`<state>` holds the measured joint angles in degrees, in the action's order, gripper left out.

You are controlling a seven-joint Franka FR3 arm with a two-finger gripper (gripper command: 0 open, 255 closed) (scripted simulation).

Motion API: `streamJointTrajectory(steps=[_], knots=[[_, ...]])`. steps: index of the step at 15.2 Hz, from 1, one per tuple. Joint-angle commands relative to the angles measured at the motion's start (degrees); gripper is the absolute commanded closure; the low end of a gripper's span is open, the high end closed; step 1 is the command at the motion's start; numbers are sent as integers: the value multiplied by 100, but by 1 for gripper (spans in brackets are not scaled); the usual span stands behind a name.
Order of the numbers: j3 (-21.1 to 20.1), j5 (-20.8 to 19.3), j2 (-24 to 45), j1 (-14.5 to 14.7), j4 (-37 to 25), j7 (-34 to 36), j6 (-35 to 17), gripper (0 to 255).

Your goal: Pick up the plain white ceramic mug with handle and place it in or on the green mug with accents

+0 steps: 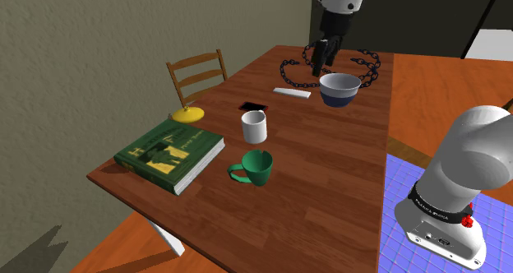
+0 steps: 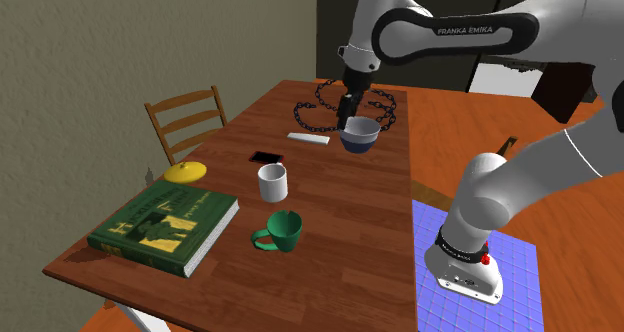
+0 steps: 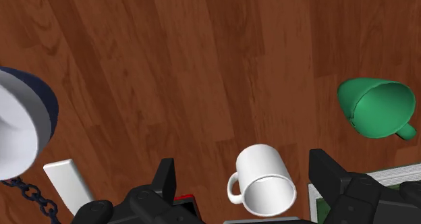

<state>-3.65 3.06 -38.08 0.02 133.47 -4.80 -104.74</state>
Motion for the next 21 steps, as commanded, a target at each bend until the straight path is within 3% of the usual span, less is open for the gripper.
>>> streamJointTrajectory(steps=[1, 11, 21], knots=[[-136, 34, 289, 25, 6, 147, -291, 0], [-776, -86, 2185, 77, -487, 931, -1591, 0], [-1160, -790, 4371, 218, -1731, 1907, -2335, 0]])
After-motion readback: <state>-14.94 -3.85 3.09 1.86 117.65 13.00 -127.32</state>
